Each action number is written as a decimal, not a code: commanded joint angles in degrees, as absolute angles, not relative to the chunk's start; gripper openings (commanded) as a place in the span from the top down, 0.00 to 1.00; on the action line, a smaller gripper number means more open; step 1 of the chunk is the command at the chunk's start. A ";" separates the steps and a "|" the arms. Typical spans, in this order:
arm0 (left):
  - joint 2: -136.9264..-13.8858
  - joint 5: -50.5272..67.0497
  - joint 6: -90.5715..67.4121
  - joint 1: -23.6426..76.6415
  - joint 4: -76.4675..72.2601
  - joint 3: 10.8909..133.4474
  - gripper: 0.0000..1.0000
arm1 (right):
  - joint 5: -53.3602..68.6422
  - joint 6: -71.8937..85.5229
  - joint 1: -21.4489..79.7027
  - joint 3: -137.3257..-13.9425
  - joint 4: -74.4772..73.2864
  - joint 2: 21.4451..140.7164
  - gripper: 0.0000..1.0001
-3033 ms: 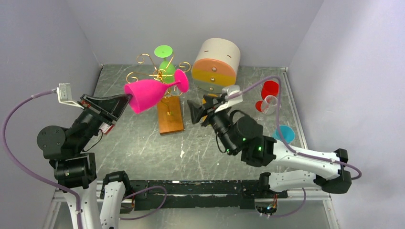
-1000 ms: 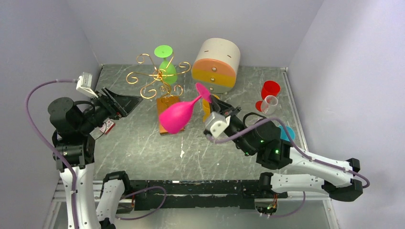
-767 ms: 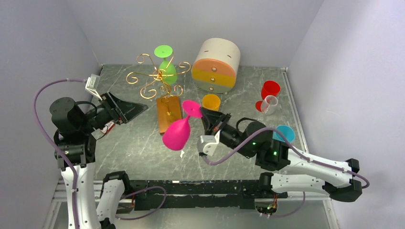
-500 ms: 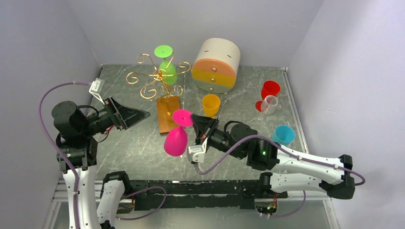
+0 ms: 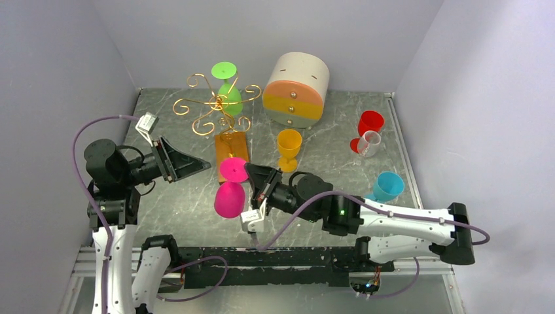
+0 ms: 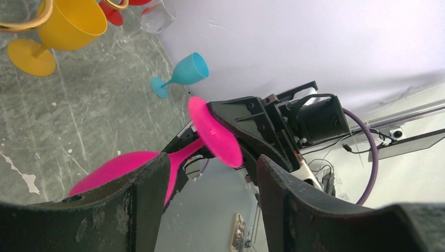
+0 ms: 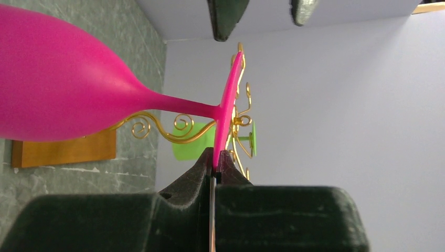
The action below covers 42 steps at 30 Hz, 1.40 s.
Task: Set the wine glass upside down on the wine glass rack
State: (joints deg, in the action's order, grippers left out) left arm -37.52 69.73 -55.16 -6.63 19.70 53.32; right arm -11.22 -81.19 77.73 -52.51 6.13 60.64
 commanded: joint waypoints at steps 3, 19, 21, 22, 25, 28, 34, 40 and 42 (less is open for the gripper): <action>-37.19 71.24 -55.17 -5.80 19.11 52.40 0.35 | -15.78 -85.63 79.59 -53.97 11.48 64.03 1.00; -40.21 70.46 -43.20 -5.45 31.82 53.61 0.48 | -16.88 -88.51 81.07 -55.24 15.45 69.44 1.00; -40.04 70.59 -43.80 -5.47 31.34 53.48 0.49 | -17.55 -89.01 81.26 -55.35 16.00 70.03 1.00; -40.14 70.16 -42.95 -5.45 32.27 53.74 0.50 | -17.99 -89.18 81.34 -55.41 16.38 70.42 1.00; -40.53 70.07 -42.09 -5.45 33.19 53.26 0.55 | -19.94 -90.16 81.34 -55.37 17.90 71.75 1.00; -40.16 71.62 -45.13 -5.49 29.69 51.19 0.67 | -21.18 -90.61 81.43 -55.55 17.87 72.65 1.00; -39.95 67.49 -43.28 -5.45 33.03 53.25 0.93 | -20.80 -88.93 81.38 -54.77 18.20 72.25 0.95; -40.01 67.05 -43.43 -5.45 32.41 53.49 0.93 | -19.92 -84.79 81.33 -52.53 19.71 70.80 0.70; -39.71 65.97 -43.63 -5.45 32.43 53.33 0.93 | -19.41 -81.88 81.36 -51.82 19.00 69.75 0.62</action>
State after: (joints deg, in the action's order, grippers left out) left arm -40.60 67.75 -44.36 -5.78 32.88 51.62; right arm -19.90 -86.65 81.12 -53.08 16.25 72.47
